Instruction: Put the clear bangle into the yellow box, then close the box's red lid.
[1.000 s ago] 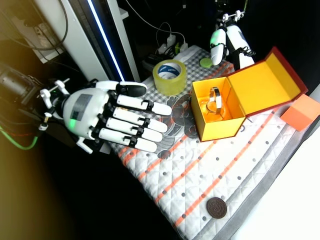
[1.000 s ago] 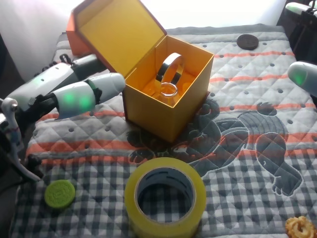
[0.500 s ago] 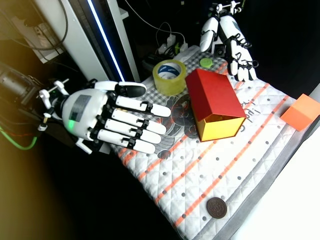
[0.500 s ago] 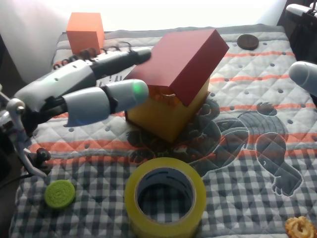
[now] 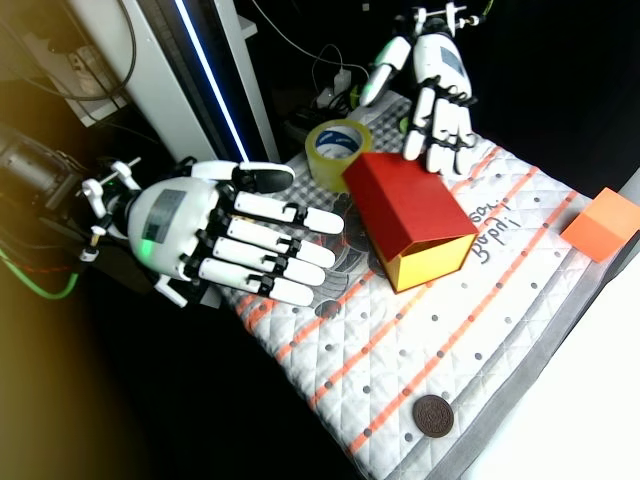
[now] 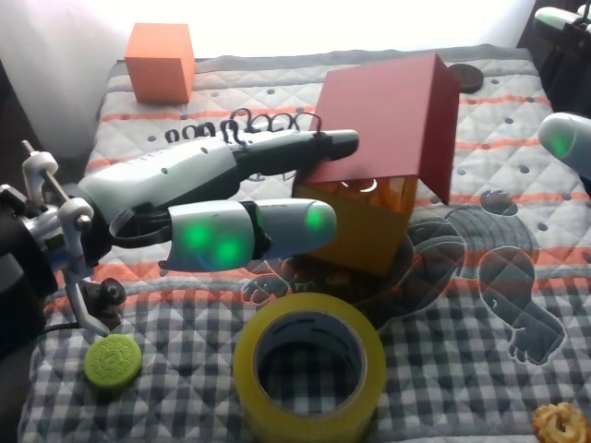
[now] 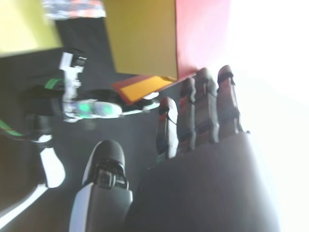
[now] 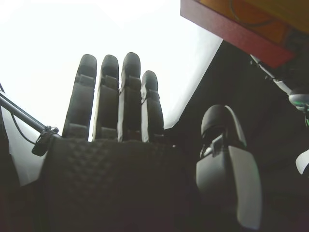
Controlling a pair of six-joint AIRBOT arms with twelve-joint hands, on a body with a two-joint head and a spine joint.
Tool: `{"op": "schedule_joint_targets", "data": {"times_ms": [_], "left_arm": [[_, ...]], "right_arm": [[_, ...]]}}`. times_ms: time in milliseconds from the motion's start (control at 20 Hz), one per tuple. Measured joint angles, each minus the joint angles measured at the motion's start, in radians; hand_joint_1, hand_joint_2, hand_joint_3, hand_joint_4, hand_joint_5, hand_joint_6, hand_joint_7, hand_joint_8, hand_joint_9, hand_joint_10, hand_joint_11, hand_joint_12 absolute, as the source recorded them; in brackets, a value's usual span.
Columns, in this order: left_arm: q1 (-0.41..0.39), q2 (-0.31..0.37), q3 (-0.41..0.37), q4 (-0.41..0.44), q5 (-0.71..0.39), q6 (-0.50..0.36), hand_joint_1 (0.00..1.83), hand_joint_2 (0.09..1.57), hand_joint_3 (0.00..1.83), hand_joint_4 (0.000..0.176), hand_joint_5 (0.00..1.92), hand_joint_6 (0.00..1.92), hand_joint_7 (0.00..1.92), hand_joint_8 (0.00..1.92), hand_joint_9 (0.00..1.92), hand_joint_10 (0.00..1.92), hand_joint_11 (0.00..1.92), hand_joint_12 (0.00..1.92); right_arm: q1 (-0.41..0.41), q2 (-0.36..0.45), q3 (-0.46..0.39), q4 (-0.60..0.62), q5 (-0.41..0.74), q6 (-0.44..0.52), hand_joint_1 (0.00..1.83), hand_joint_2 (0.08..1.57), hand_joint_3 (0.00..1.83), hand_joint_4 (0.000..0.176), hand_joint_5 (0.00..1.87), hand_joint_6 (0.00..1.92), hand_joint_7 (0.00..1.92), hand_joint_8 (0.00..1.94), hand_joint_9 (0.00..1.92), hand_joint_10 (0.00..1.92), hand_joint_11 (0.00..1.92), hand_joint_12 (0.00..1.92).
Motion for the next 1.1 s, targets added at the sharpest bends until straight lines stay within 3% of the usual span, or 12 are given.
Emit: {"op": "schedule_joint_targets", "data": {"times_ms": [150,250,450,500,600,700,750,800,850,900,1050,1100], "left_arm": [[-0.015,0.000,0.000,0.015,0.001,0.000,0.00,1.19,0.00,0.176,0.19,0.00,0.20,0.00,0.13,0.00,0.00,0.27],[-0.016,0.009,-0.002,0.011,-0.007,-0.001,0.00,1.19,0.00,0.157,0.17,0.00,0.15,0.01,0.13,0.00,0.00,0.03],[-0.018,0.089,0.001,-0.115,-0.079,-0.003,0.00,1.17,0.00,0.157,0.17,0.01,0.24,0.01,0.14,0.00,0.00,0.00],[-0.011,0.111,0.002,-0.157,-0.123,-0.003,0.00,1.20,0.00,0.106,0.25,0.01,0.30,0.01,0.19,0.01,0.03,0.02],[0.008,0.134,0.002,-0.203,-0.195,0.001,0.00,1.21,0.01,0.087,0.25,0.00,0.30,0.01,0.20,0.01,0.02,0.02],[0.053,0.164,-0.023,-0.254,-0.270,0.003,0.00,1.23,0.01,0.088,0.26,0.01,0.31,0.01,0.20,0.01,0.03,0.02],[0.076,0.180,-0.039,-0.274,-0.310,0.003,0.00,1.24,0.01,0.079,0.24,0.00,0.30,0.00,0.21,0.01,0.06,0.04],[0.098,0.200,-0.057,-0.295,-0.351,-0.004,0.00,1.26,0.02,0.103,0.23,0.00,0.30,0.00,0.22,0.01,0.03,0.03],[0.132,0.214,-0.067,-0.296,-0.405,-0.038,0.00,1.26,0.01,0.123,0.23,0.00,0.32,0.01,0.27,0.00,0.00,0.12],[0.166,0.219,-0.072,-0.296,-0.455,-0.094,0.04,1.24,0.00,0.108,0.22,0.00,0.30,0.00,0.26,0.00,0.00,0.23],[0.243,0.213,-0.050,-0.288,-0.547,-0.294,0.41,1.18,0.00,0.054,0.22,0.00,0.24,0.00,0.22,0.00,0.00,0.49],[0.268,0.205,-0.026,-0.293,-0.589,-0.396,0.47,1.15,0.00,0.052,0.19,0.00,0.20,0.00,0.19,0.00,0.00,0.49]], "right_arm": [[0.000,0.000,0.000,-0.002,0.000,0.000,0.01,1.29,0.01,0.047,0.26,0.00,0.42,0.00,0.31,0.00,0.18,0.05],[-0.001,0.000,0.000,-0.003,0.000,0.000,0.00,1.28,0.00,0.050,0.25,0.00,0.42,0.00,0.31,0.01,0.18,0.05],[-0.022,0.002,-0.005,0.004,0.013,0.001,0.02,1.30,0.01,0.041,0.26,0.00,0.42,0.00,0.33,0.01,0.23,0.07],[-0.028,0.005,-0.012,0.000,0.019,0.002,0.04,1.30,0.00,0.046,0.26,0.00,0.42,0.00,0.34,0.01,0.23,0.07],[-0.043,0.015,-0.019,-0.013,0.034,0.005,0.05,1.31,0.00,0.040,0.27,0.00,0.43,0.00,0.35,0.01,0.23,0.07],[-0.069,0.037,-0.037,-0.023,0.052,0.004,0.05,1.32,0.01,0.051,0.27,0.00,0.44,0.01,0.33,0.00,0.17,0.04],[-0.088,0.057,-0.052,-0.023,0.065,0.005,0.05,1.33,0.01,0.041,0.26,0.00,0.45,0.01,0.33,0.00,0.17,0.04],[-0.114,0.076,-0.064,-0.025,0.087,0.005,0.07,1.33,0.01,0.025,0.25,0.00,0.45,0.01,0.33,0.00,0.16,0.04],[-0.148,0.095,-0.077,-0.025,0.115,0.005,0.09,1.32,0.00,0.018,0.26,0.00,0.45,0.01,0.35,0.01,0.18,0.05],[-0.179,0.102,-0.087,-0.020,0.147,0.005,0.10,1.33,0.01,0.000,0.26,0.00,0.44,0.00,0.36,0.01,0.18,0.05],[-0.220,0.110,-0.106,-0.020,0.165,0.005,0.24,1.32,0.00,0.000,0.28,0.00,0.47,0.01,0.42,0.02,0.24,0.08],[-0.225,0.111,-0.109,-0.020,0.172,0.006,0.27,1.31,0.00,0.000,0.29,0.01,0.47,0.00,0.44,0.02,0.28,0.09]]}}
